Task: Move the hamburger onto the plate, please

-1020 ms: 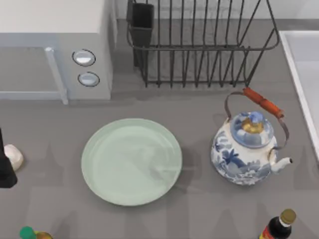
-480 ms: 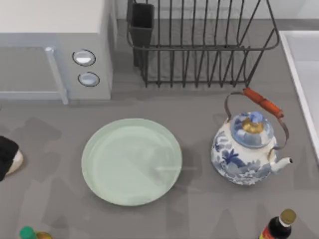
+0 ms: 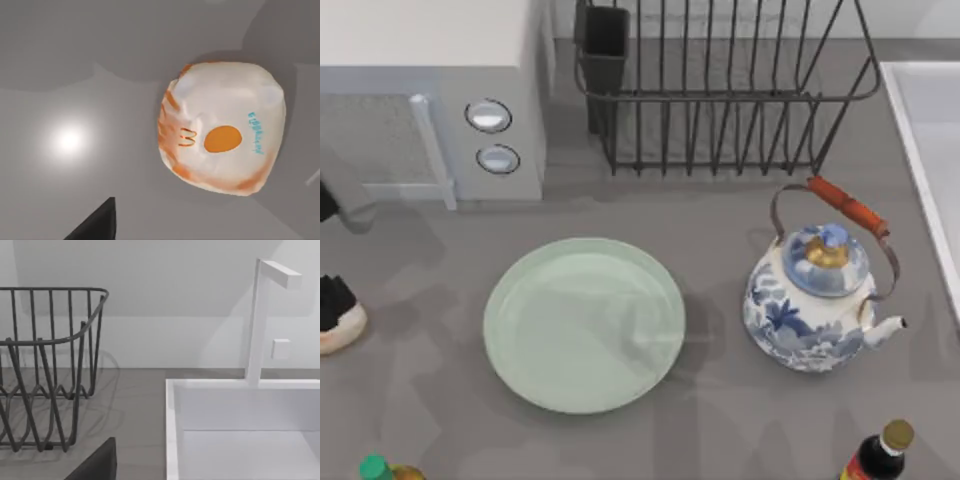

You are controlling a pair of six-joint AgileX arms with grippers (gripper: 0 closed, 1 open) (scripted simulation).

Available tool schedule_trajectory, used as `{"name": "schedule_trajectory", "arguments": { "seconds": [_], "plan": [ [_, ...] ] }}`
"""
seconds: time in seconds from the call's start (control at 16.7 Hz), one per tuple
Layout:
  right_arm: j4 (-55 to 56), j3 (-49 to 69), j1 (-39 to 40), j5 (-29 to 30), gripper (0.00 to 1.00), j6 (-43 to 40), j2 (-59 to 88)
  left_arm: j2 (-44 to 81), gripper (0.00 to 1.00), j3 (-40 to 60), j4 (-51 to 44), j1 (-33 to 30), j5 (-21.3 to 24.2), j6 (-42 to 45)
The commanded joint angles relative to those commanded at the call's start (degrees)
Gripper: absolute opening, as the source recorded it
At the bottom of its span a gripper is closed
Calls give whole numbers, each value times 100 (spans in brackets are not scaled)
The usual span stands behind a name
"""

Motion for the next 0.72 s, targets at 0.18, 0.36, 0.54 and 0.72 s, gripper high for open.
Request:
{"name": "schedule_trajectory", "arguments": {
  "seconds": [0.18,0.36,0.54,0.72],
  "plan": [
    [0,0,0,0,100,0,0,833,100,621,-441,34,7,514],
    [0,0,0,0,100,0,0,1182,100,912,-621,49,12,739],
    [0,0,0,0,100,0,0,1192,100,920,-626,49,12,745],
    [0,0,0,0,100,0,0,1174,100,888,-601,23,11,738]
  ]
}}
